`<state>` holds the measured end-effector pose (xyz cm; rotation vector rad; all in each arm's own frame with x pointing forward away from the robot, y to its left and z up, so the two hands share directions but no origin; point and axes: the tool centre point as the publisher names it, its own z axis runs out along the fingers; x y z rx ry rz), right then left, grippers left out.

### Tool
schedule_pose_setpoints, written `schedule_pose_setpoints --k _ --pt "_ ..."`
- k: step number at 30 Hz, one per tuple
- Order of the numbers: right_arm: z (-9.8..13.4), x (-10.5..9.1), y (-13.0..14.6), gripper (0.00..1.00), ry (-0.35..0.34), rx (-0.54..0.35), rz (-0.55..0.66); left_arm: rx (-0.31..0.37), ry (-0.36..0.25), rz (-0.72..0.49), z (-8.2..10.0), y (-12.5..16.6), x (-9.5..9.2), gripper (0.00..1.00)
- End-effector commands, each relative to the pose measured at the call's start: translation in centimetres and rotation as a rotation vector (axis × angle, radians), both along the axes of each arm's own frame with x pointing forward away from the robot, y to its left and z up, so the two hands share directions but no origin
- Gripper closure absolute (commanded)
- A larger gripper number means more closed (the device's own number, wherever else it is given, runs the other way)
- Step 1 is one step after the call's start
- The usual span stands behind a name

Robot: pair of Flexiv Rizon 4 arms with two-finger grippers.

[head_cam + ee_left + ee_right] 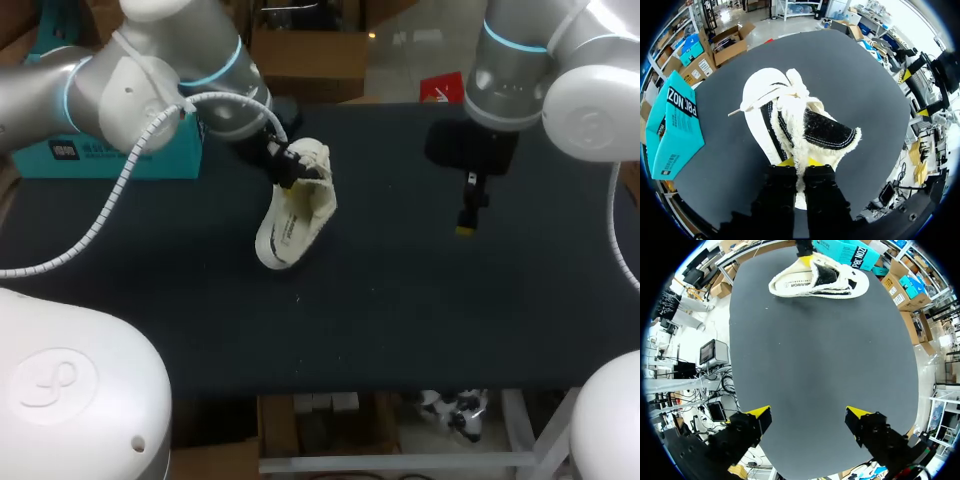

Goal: Open the shoe tongue, take the insole out of the shoe, put the insole back into the shoe, and pack the shoe into the shoebox

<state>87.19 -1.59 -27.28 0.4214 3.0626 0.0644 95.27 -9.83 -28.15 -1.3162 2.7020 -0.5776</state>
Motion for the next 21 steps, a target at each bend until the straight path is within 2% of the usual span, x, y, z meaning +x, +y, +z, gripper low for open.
schedule_pose_setpoints --k 1,5,10,15,21 --pt "0.0 0.0 0.0 0.00 0.001 -0.003 -0.001 -0.003 -0.085 -0.249 4.9 2.5 0.5 1.00" --pt "0.0 0.0 0.0 0.00 0.001 -0.003 -0.001 0.049 -0.183 -0.409 8.8 4.5 3.0 1.00" --pt "0.0 0.0 0.0 0.00 0.001 -0.003 -0.001 0.164 -0.304 -0.603 13.7 7.9 7.0 1.00" --pt "0.0 0.0 0.0 0.00 0.001 -0.003 -0.001 0.278 -0.347 -0.691 17.4 12.3 11.4 1.00" --pt "0.0 0.0 0.0 0.00 0.001 -0.003 -0.001 0.336 -0.406 -0.753 20.0 18.4 15.0 1.00"
